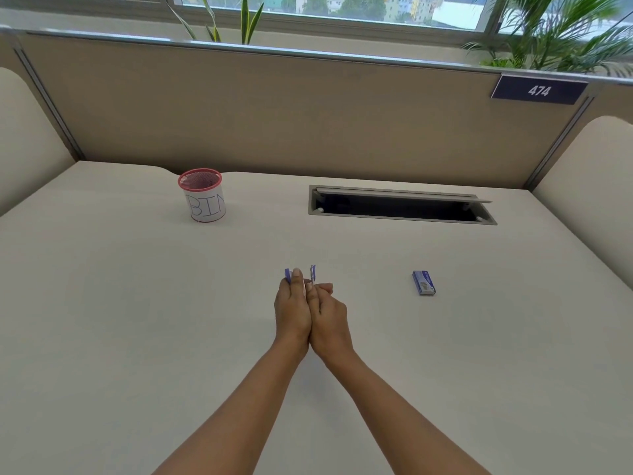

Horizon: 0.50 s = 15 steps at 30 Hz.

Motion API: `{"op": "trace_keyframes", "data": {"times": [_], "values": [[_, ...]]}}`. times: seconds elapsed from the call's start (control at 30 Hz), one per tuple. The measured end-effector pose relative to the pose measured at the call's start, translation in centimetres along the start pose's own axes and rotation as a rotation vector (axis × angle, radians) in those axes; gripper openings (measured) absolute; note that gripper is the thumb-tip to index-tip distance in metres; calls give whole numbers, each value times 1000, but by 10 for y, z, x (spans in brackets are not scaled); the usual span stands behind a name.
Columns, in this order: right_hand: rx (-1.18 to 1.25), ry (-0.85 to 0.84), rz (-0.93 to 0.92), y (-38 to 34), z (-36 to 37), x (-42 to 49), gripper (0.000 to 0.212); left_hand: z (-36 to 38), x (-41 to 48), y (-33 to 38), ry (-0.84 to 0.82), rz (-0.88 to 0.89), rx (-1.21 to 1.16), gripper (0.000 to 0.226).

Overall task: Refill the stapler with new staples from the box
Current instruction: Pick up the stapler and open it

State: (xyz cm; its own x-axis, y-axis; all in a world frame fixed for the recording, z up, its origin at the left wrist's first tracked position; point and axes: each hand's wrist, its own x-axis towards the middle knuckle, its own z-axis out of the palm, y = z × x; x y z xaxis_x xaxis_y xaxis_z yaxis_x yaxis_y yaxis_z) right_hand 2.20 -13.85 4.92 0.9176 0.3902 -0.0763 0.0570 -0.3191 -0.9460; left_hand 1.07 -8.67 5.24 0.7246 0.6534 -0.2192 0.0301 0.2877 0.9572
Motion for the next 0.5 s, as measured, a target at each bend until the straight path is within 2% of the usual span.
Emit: {"op": "trace_keyframes", "data": {"times": [0.5], "values": [[58,31,22,1,6,-1,41,-2,0,-2,32,17,30,32]]}}
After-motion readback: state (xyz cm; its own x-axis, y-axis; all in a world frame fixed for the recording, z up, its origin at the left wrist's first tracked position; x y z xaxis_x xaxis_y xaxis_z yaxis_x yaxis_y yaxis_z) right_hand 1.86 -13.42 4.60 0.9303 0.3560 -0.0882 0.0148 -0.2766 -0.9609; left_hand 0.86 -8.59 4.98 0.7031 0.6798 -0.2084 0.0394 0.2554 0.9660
